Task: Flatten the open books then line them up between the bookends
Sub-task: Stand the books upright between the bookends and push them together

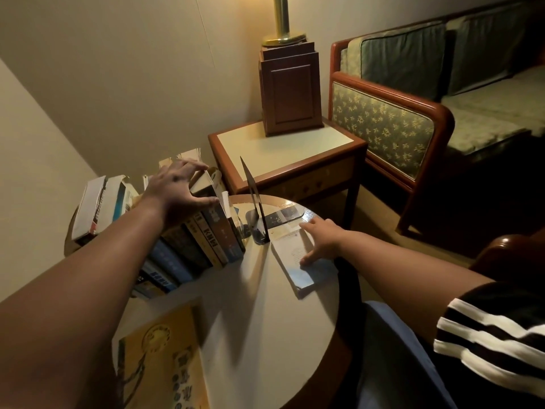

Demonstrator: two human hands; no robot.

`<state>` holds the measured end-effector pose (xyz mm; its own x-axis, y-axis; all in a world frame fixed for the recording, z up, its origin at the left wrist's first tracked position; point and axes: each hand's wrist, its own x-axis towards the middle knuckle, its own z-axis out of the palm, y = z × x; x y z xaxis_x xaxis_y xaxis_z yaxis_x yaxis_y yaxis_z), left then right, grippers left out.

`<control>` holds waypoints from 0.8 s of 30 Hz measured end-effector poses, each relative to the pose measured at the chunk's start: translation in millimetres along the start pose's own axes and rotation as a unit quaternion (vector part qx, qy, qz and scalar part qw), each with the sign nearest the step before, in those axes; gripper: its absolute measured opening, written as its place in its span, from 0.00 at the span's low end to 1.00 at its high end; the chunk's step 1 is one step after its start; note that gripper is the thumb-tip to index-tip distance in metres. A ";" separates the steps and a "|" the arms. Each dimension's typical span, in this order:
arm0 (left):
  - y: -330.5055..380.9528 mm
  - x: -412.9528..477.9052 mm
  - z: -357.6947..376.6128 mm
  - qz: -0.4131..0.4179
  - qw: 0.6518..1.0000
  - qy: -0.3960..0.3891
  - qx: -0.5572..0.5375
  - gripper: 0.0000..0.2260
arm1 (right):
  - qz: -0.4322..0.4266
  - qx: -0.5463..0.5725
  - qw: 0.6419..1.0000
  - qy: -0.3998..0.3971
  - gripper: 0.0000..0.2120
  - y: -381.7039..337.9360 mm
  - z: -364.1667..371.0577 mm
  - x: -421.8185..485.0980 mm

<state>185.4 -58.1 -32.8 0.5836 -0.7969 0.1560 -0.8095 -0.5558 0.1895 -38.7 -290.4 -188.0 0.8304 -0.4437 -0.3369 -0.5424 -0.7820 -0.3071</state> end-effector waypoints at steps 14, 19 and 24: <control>-0.8 1.5 2.3 0.001 1.000 0.003 0.007 0.46 | 0.054 0.060 0.996 0.039 0.53 6.9 1.2 4.9; 1.2 0.0 2.4 0.000 1.000 0.013 0.014 0.45 | 0.059 0.213 0.972 0.077 0.37 8.4 -6.0 -0.1; 1.8 1.3 -0.2 -0.005 1.000 0.001 0.001 0.47 | 0.029 0.348 0.931 0.104 0.23 6.0 -24.7 -17.9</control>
<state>184.7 -60.1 -32.1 0.5925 -0.7903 0.1563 -0.8033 -0.5650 0.1886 -53.7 -298.0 -161.9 0.7647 -0.6082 -0.2129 -0.4776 -0.3131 -0.8209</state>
